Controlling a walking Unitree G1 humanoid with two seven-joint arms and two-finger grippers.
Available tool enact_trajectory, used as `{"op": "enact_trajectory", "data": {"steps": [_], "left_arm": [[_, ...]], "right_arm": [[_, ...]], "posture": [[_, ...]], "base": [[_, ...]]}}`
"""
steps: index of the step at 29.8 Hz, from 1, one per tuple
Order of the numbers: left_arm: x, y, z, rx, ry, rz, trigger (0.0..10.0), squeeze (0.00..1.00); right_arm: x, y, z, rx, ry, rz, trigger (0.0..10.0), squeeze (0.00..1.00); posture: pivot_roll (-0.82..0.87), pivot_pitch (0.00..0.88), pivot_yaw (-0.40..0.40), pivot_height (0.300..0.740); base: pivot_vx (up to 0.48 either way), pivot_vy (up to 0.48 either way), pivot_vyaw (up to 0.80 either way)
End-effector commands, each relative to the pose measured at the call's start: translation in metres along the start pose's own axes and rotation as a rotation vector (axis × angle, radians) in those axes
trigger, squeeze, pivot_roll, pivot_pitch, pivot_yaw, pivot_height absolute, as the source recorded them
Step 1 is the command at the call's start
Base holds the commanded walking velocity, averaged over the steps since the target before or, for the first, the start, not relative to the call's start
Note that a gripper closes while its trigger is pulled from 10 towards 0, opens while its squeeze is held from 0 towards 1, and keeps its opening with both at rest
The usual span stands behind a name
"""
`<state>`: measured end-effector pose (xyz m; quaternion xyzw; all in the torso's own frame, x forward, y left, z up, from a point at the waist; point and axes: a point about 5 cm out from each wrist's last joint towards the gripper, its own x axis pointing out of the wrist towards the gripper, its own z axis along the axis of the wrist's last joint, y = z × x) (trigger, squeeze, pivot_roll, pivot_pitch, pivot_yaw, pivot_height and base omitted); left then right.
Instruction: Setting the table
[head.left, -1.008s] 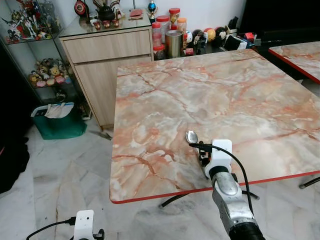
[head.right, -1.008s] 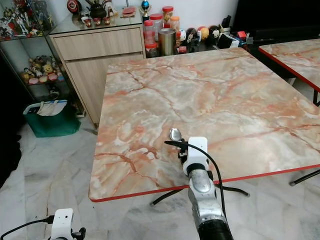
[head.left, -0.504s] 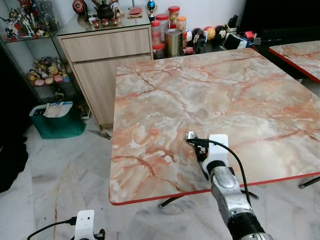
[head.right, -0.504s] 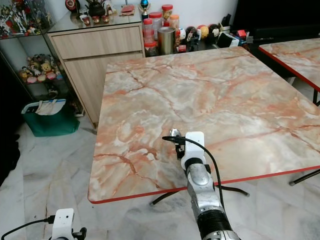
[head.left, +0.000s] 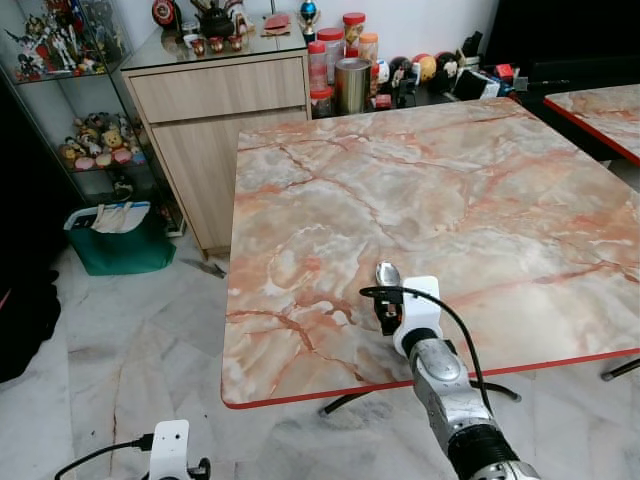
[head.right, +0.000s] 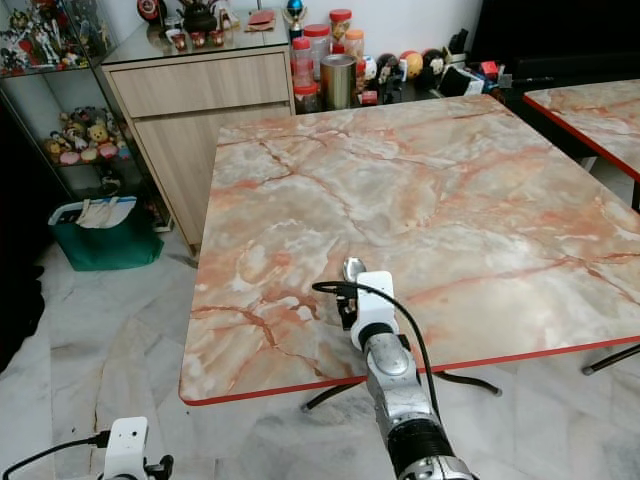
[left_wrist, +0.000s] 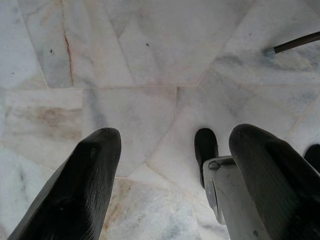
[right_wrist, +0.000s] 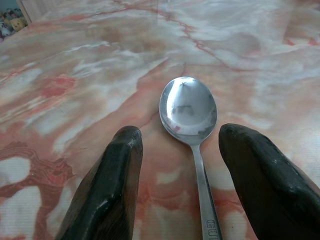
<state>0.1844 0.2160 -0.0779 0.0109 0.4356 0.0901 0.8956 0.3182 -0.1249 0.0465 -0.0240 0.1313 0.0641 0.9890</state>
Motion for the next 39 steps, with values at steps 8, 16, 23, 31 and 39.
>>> {"op": "enact_trajectory", "data": {"steps": [8,16,23,31,39], "left_arm": [[-0.001,-0.001,-0.004,0.004,0.019,-0.007,10.0,0.00],[-0.001,-0.001,-0.007,0.004,0.032,-0.012,10.0,0.00],[-0.002,-0.003,-0.011,0.003,0.051,-0.022,10.0,0.00],[-0.002,-0.006,-0.014,0.005,0.068,-0.038,10.0,0.00],[-0.002,-0.006,-0.014,0.007,0.072,-0.042,10.0,0.00]], "right_arm": [[0.003,0.002,0.003,-0.010,-0.007,-0.001,10.0,0.00],[0.004,0.004,-0.004,-0.027,0.039,0.003,10.0,0.00],[0.005,0.004,-0.009,-0.036,0.079,-0.006,10.0,0.00],[0.004,0.008,-0.015,-0.049,0.118,0.004,0.0,0.00],[0.005,0.009,-0.012,-0.046,0.111,0.005,0.0,0.00]], "posture": [[-0.02,0.000,0.055,0.740],[-0.02,0.000,0.051,0.740],[-0.02,0.000,0.047,0.740],[-0.02,0.000,0.046,0.740],[-0.02,0.000,0.045,0.740]], "base": [[0.000,0.000,0.00],[0.000,0.000,0.00],[0.000,0.000,0.00],[0.000,0.000,0.00],[0.000,0.000,0.00]]}}
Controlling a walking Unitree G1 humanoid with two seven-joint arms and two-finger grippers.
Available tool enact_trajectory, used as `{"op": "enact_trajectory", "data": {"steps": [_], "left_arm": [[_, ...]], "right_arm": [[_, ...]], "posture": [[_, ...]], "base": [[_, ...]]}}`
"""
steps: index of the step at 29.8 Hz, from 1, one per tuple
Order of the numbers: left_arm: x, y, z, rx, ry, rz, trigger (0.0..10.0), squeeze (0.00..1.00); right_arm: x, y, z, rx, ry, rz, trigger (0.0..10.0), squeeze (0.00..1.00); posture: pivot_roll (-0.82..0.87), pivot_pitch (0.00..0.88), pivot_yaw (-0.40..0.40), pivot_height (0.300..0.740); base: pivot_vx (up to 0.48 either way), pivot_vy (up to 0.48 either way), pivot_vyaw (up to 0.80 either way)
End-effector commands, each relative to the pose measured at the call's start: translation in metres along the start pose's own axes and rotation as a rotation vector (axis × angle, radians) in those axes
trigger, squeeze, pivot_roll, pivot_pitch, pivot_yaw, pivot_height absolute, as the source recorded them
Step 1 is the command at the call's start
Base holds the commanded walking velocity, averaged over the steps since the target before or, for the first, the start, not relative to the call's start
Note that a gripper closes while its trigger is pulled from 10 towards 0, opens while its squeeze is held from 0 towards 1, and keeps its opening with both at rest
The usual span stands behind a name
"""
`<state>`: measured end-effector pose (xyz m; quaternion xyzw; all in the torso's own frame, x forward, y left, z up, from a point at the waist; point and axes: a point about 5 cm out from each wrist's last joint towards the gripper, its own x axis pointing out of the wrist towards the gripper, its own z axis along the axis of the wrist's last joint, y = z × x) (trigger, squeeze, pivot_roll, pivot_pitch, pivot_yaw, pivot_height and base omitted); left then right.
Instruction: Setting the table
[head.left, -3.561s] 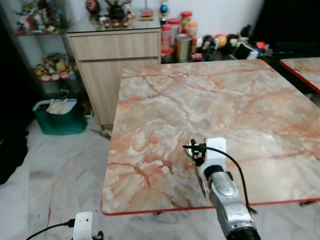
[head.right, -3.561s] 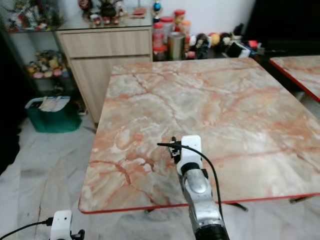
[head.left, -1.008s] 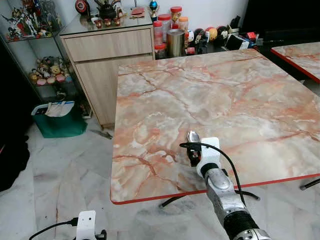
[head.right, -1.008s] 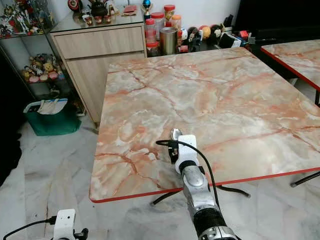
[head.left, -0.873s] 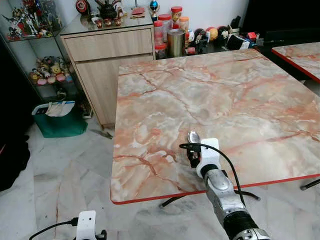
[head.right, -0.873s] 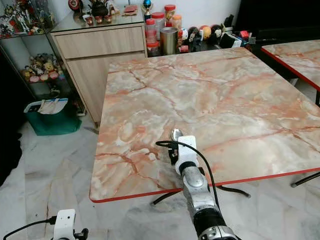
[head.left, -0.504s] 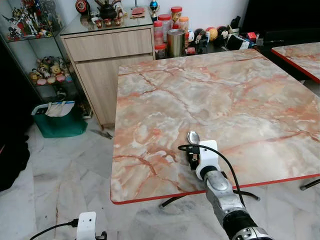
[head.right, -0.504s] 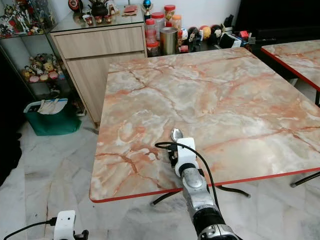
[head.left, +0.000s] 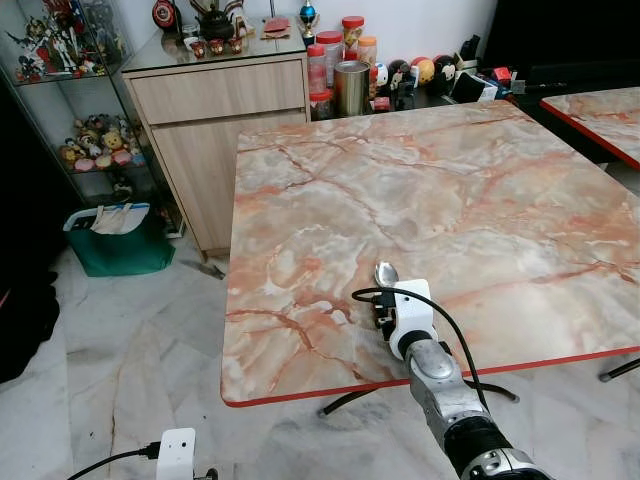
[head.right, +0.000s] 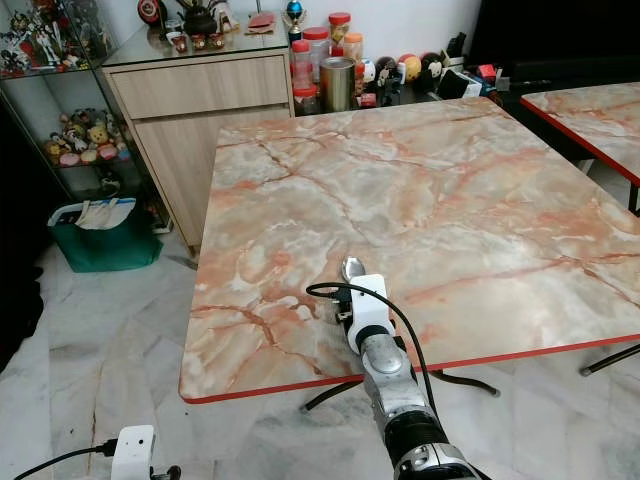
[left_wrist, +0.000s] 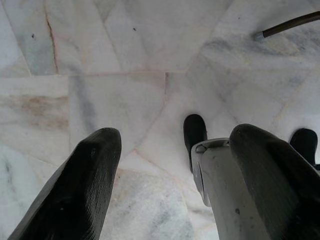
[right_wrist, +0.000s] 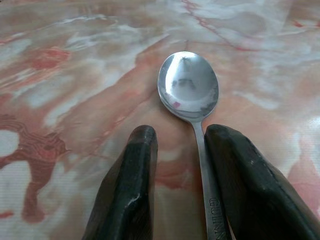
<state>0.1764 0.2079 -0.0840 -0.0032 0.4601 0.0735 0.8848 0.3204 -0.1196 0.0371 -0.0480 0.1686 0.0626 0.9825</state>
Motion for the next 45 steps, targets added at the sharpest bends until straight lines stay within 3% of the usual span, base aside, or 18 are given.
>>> {"op": "enact_trajectory", "data": {"steps": [1,20,27,28,29,37,45], "left_arm": [[-0.001,0.001,-0.004,0.013,0.018,-0.003,10.0,0.00],[-0.001,0.000,-0.006,0.014,0.027,-0.012,10.0,0.00],[-0.001,-0.005,-0.008,0.011,0.029,-0.022,10.0,0.00],[-0.001,-0.005,-0.008,0.011,0.030,-0.023,10.0,0.00],[-0.001,-0.006,-0.008,0.012,0.030,-0.024,10.0,0.00],[0.000,-0.007,-0.004,0.019,0.020,-0.024,10.0,0.00],[0.000,-0.006,-0.002,0.069,0.006,-0.001,10.0,0.00]], "right_arm": [[0.000,0.005,-0.003,-0.004,0.028,0.016,0.0,0.00],[0.000,0.008,-0.002,-0.001,0.010,0.035,0.0,0.00],[0.000,0.008,0.009,0.010,-0.050,0.038,0.0,0.00],[0.000,0.008,0.012,0.012,-0.070,0.034,1.9,0.00],[0.001,0.008,0.022,0.007,-0.124,0.038,10.0,0.00],[0.000,0.011,0.062,0.054,-0.305,0.045,10.0,0.00],[-0.001,0.016,0.076,0.042,-0.351,0.065,10.0,0.00]], "posture": [[-0.02,0.000,0.043,0.740],[-0.02,0.000,0.044,0.740],[-0.02,0.000,0.037,0.740],[-0.03,0.000,0.037,0.740],[-0.03,0.000,0.038,0.740],[-0.03,0.000,0.036,0.740],[-0.04,0.000,0.032,0.740]], "base": [[0.000,0.000,0.00],[0.000,0.000,0.00],[0.000,0.000,0.00],[0.000,0.000,0.00],[0.000,0.000,0.00],[0.000,0.000,0.00],[0.000,-0.033,0.00]]}}
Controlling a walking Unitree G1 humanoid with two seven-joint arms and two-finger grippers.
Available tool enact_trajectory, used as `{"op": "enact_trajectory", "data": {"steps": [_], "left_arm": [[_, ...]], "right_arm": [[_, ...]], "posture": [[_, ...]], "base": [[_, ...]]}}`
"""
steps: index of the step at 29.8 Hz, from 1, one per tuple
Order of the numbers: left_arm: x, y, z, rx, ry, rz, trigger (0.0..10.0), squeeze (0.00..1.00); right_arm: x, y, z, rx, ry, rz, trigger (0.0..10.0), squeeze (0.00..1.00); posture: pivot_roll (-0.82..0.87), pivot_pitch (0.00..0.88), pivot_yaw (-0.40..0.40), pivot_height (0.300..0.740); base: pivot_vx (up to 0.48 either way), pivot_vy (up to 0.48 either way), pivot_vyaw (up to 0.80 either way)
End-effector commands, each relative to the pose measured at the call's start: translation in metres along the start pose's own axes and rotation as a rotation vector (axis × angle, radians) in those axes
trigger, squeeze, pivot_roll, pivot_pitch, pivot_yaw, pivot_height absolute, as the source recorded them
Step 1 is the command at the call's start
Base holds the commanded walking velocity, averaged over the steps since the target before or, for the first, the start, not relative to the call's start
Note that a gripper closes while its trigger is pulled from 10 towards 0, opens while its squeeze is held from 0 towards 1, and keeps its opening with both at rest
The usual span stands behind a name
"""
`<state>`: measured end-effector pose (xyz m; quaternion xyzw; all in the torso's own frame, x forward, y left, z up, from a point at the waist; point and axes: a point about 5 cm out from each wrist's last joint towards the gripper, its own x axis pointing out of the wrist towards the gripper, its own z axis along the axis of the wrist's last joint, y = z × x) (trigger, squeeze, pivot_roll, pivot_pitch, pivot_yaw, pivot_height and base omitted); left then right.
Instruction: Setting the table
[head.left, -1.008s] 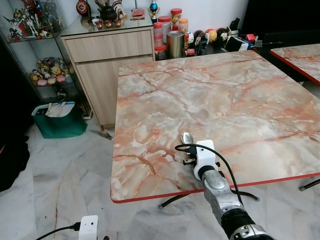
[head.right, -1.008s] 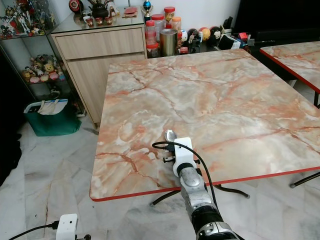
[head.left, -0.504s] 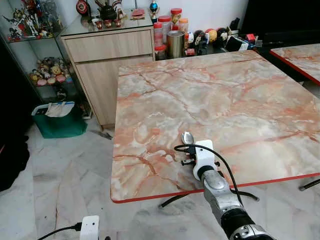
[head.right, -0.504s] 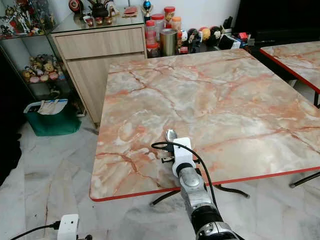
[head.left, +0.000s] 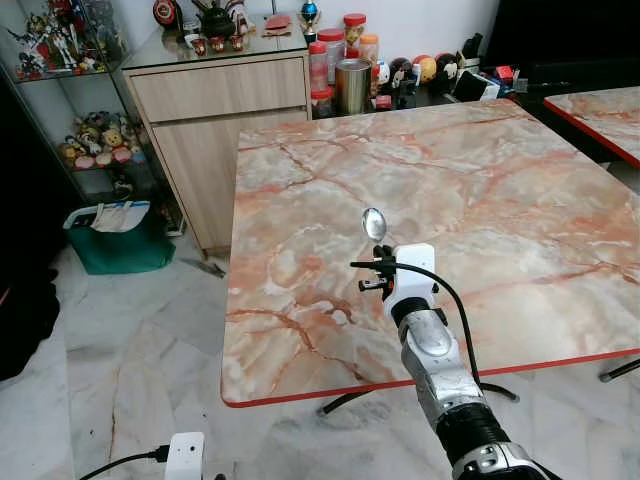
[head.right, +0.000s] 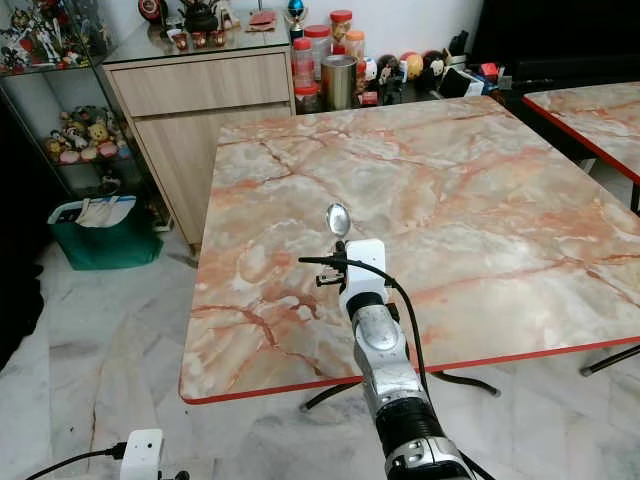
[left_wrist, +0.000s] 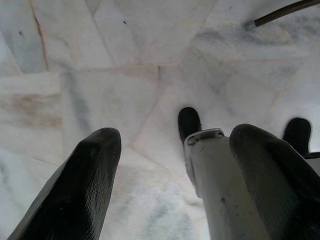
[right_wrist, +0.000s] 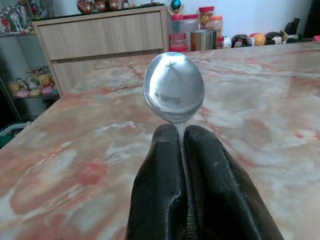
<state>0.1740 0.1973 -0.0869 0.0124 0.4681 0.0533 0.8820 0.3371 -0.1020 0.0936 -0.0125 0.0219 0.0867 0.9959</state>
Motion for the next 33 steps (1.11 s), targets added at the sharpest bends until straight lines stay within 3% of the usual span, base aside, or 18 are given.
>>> {"op": "enact_trajectory", "data": {"steps": [1,27,33], "left_arm": [[0.000,0.005,0.002,0.022,-0.008,0.020,10.0,0.00],[0.000,0.013,0.004,-0.001,0.000,0.070,10.0,0.00],[0.000,0.012,0.003,0.007,0.005,0.067,10.0,0.00]], "right_arm": [[0.005,0.006,0.014,0.000,-0.050,0.023,10.0,0.00],[0.011,0.009,0.022,-0.055,-0.061,0.056,10.0,0.00],[0.009,0.008,0.020,-0.046,-0.049,0.050,10.0,0.00]], "posture": [[-0.04,0.000,0.032,0.740],[-0.04,0.000,0.018,0.740],[-0.05,0.000,0.022,0.740]], "base": [[0.000,-0.266,0.00],[0.000,-0.378,0.04],[0.254,-0.401,0.00]]}}
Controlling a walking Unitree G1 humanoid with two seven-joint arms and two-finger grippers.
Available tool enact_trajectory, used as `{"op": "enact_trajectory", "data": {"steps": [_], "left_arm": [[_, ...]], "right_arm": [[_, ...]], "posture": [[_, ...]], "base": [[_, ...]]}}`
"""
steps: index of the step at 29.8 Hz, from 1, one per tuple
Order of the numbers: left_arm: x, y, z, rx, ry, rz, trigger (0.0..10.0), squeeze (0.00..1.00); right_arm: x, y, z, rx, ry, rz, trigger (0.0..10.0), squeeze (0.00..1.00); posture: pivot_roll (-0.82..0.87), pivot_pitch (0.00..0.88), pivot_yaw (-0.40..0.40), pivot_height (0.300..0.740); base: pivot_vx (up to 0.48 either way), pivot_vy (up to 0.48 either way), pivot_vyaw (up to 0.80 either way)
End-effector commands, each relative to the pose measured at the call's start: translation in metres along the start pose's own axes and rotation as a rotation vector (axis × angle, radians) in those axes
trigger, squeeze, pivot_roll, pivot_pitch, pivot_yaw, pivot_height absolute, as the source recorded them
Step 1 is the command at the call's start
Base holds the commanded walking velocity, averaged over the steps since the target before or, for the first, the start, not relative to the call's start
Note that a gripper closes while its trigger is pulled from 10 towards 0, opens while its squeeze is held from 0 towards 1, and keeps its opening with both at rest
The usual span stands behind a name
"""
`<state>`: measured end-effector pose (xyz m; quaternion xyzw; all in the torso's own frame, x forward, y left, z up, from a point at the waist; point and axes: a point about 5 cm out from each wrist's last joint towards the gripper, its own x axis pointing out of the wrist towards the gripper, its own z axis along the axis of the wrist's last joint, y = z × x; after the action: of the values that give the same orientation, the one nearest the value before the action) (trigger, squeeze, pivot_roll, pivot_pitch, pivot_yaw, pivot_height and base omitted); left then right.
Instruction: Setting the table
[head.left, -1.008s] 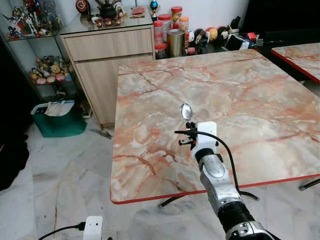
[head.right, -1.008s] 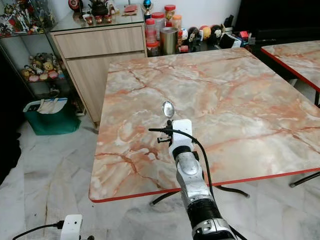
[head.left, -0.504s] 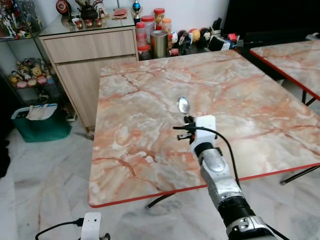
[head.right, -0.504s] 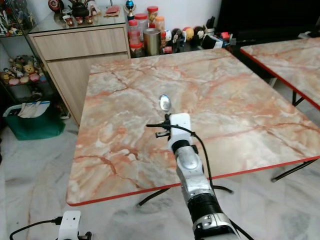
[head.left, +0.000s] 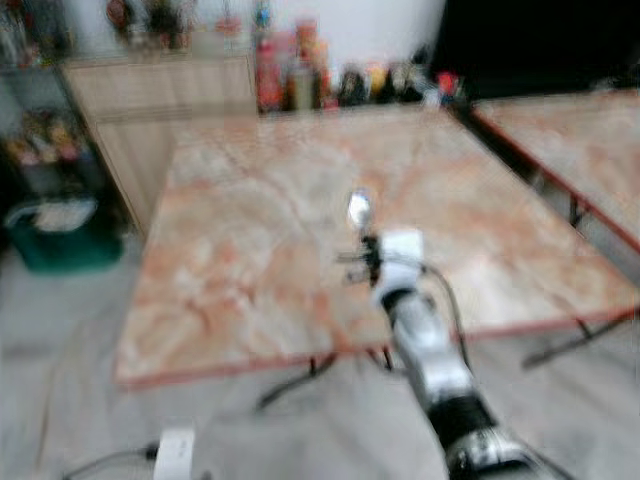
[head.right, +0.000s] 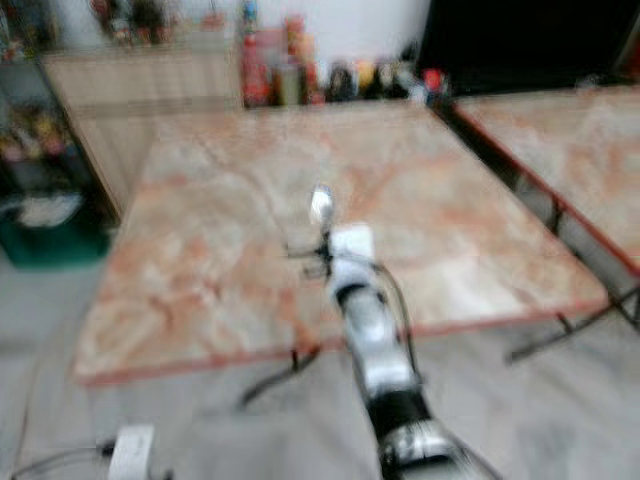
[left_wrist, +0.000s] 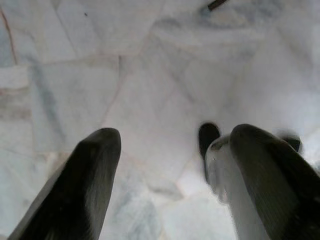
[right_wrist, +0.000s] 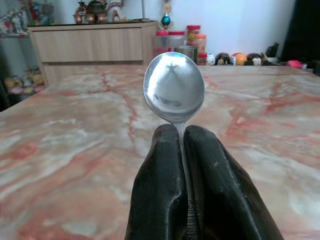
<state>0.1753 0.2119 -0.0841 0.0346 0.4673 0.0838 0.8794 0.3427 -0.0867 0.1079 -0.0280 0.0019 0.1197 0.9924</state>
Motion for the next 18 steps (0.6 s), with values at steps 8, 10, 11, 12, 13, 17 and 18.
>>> {"op": "enact_trajectory", "data": {"steps": [8,10,11,12,13,17,18], "left_arm": [[0.0001,-0.0015,-0.0007,-0.001,0.009,-0.008,10.0,0.00],[0.0000,-0.0013,-0.0009,0.002,0.009,-0.008,10.0,0.00],[0.0000,-0.0013,-0.0009,0.003,0.009,-0.008,10.0,0.00],[0.0000,-0.0014,-0.0009,0.003,0.009,-0.008,10.0,0.00],[0.0000,-0.0015,-0.0010,0.003,0.009,-0.008,10.0,0.00],[0.0001,-0.0016,-0.0001,0.005,0.007,-0.009,10.0,0.00],[0.0003,-0.0015,0.0005,0.004,0.006,-0.008,10.0,0.00]], "right_arm": [[-0.0001,-0.0043,0.0029,-0.023,-0.008,-0.016,10.0,0.00],[-0.0002,-0.0032,0.0024,-0.013,-0.005,-0.015,10.0,0.00],[-0.0002,-0.0029,0.0022,-0.013,-0.004,-0.014,10.0,0.00],[-0.0001,-0.0026,0.0019,-0.014,-0.003,-0.012,10.0,0.00],[-0.0001,-0.0025,0.0018,-0.014,-0.002,-0.011,10.0,0.00],[0.0013,-0.0027,0.0033,-0.018,-0.002,-0.010,10.0,0.00],[0.0020,-0.0029,0.0043,-0.019,-0.004,-0.010,10.0,0.00]], "posture": [[-0.05,0.000,0.027,0.740],[-0.05,0.000,0.027,0.740],[-0.05,0.000,0.026,0.740],[-0.05,0.000,0.025,0.740],[-0.05,0.000,0.025,0.740],[-0.05,0.000,0.024,0.740],[-0.05,0.000,0.025,0.740]], "base": [[0.334,-0.339,0.13],[0.382,-0.285,0.00],[0.386,-0.281,0.00],[0.382,-0.285,0.00],[0.382,-0.285,0.00],[0.382,-0.285,0.00],[0.382,-0.285,0.00]]}}
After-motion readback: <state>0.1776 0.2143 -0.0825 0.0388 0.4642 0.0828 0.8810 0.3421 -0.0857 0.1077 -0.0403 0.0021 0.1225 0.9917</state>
